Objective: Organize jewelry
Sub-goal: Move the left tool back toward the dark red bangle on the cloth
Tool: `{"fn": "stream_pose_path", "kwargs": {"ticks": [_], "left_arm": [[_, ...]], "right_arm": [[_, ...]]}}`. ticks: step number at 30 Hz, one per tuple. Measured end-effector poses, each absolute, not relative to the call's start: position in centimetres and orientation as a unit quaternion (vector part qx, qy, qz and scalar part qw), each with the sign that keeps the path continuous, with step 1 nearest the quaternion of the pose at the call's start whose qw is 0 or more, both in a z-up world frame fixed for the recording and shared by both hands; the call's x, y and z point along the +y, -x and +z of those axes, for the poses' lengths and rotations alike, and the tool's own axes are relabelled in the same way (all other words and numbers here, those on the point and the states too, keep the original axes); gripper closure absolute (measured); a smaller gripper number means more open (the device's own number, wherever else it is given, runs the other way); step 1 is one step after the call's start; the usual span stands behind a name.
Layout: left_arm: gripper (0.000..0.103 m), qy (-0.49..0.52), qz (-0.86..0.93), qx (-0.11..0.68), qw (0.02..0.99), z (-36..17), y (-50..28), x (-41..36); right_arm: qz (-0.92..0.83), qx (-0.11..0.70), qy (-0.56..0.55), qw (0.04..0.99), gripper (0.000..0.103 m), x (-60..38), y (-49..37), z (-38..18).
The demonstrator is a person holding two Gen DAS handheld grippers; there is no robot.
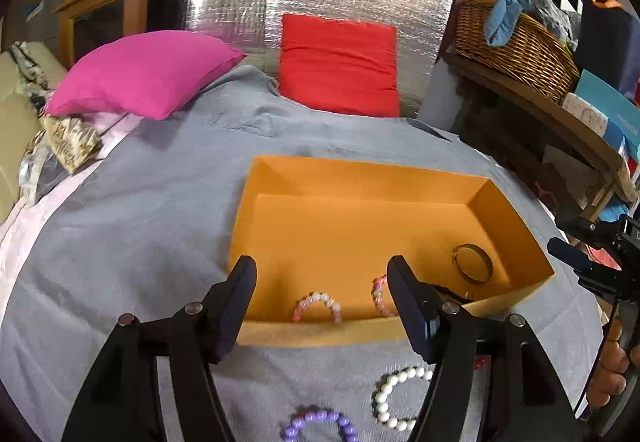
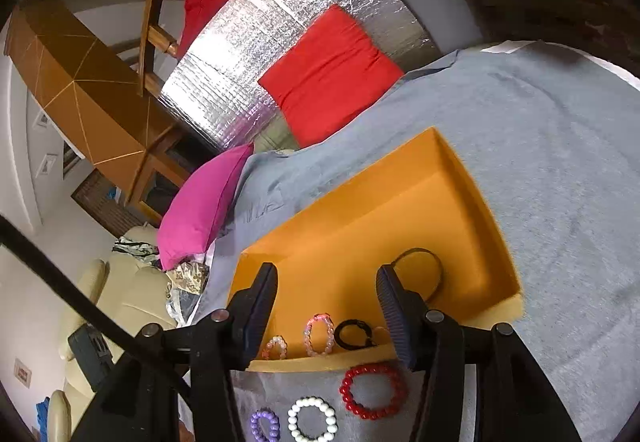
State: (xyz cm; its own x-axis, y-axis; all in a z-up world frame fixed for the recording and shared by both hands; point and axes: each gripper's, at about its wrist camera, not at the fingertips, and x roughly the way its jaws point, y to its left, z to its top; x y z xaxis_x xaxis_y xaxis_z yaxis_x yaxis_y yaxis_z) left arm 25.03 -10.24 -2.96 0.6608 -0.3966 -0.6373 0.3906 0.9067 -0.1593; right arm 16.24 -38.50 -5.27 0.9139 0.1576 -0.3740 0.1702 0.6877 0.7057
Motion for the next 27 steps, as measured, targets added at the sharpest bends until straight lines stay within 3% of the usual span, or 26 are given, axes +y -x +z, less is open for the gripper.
{"fn": "stream_pose_path", "kwargs": {"ticks": [8, 27], "left_arm": [[0.024, -0.010, -0.186, 0.349, 0.918, -3.4, -22.2, -8.5], [0.023, -0.068, -0.198, 0.380, 0.901, -6.6, -14.6, -7.4]], "right_arm": [[-0.021, 0.210, -0.371, 0.904, 0.048, -37.9, -13.7, -4.9], [-0.041, 0.259, -0.326, 0.908, 0.048, -35.8, -6.1, -7.9]]}}
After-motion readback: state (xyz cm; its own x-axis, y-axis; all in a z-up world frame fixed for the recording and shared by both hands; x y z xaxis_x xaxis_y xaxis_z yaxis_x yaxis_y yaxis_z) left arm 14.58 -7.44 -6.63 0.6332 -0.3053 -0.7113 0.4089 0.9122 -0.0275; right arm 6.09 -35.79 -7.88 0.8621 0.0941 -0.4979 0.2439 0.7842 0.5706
